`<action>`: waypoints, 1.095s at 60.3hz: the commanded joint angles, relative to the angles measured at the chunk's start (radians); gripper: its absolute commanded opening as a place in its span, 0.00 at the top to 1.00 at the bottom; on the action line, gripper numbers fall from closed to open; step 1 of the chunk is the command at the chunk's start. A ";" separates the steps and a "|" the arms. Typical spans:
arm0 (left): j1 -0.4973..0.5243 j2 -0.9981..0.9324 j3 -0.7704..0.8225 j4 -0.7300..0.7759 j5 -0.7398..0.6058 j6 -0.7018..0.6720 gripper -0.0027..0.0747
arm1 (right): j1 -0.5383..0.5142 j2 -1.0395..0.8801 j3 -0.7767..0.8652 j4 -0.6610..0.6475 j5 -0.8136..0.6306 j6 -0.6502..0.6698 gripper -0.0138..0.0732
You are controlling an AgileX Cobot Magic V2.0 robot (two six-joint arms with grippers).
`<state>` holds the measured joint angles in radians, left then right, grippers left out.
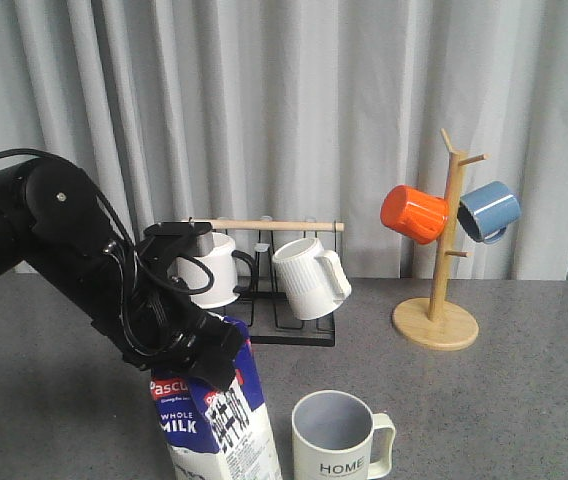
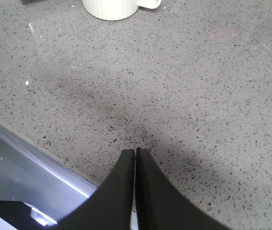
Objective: Place milk next to cup
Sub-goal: 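Carry the carton toward the white mug and lower it beside it, then open the left gripper and withdraw the left arm upward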
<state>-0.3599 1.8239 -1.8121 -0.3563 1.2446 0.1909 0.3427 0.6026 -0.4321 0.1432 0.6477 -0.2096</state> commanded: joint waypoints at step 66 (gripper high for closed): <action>-0.005 -0.349 -0.031 -0.094 0.004 -0.009 0.28 | -0.002 0.002 -0.028 0.010 -0.115 -0.001 0.85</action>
<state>-0.3604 1.5768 -1.8121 -0.4101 1.2515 0.1909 0.3427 0.6026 -0.4321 0.1497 0.6242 -0.2096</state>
